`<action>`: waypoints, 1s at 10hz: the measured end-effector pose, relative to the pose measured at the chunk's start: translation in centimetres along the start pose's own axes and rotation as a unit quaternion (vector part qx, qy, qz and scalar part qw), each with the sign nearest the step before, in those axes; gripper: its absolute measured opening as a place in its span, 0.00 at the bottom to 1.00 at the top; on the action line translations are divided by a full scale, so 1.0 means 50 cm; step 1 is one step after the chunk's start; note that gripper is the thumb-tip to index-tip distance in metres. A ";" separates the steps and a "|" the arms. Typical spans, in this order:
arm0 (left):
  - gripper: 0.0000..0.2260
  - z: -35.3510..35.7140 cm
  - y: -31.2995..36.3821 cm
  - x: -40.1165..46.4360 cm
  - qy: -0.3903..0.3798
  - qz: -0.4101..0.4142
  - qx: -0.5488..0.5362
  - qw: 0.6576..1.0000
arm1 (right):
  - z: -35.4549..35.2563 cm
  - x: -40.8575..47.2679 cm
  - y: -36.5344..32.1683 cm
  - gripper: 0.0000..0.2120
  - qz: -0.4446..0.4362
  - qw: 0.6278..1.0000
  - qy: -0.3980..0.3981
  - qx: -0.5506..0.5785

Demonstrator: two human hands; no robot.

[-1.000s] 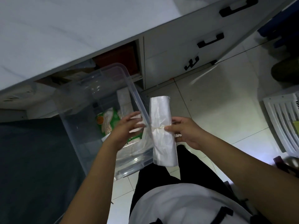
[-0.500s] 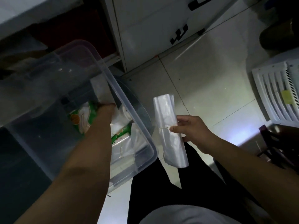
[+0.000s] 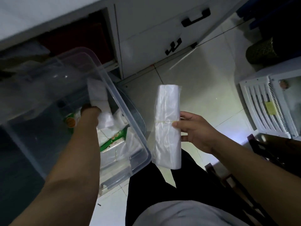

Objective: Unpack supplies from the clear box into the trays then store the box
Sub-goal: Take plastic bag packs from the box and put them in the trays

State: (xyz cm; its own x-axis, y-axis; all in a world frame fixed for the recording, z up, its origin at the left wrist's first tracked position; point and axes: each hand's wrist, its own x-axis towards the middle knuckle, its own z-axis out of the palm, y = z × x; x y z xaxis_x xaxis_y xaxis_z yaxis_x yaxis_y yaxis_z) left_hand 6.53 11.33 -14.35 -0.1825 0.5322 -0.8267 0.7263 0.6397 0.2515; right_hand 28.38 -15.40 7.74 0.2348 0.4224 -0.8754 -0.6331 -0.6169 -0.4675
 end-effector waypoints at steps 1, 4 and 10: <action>0.22 -0.050 -0.001 -0.073 -0.043 0.009 -0.094 0.995 | 0.021 -0.026 -0.027 0.15 -0.011 1.000 -0.010 -0.016; 0.29 -0.270 -0.008 -0.478 -0.209 0.175 -0.354 0.895 | 0.145 -0.135 -0.180 0.21 -0.068 0.981 -0.174 -0.048; 0.28 -0.228 0.096 -0.833 -0.255 0.306 -0.400 0.826 | 0.084 -0.318 -0.404 0.20 -0.167 0.890 -0.412 -0.099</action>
State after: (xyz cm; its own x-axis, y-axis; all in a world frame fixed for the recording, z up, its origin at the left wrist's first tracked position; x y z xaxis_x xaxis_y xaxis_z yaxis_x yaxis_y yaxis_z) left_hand 10.04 -1.44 27.05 0.5078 0.7190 -0.4746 -0.1274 0.6075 0.7840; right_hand 34.32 -6.88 31.62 -0.2865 0.8976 -0.3351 -0.4674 -0.4362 -0.7689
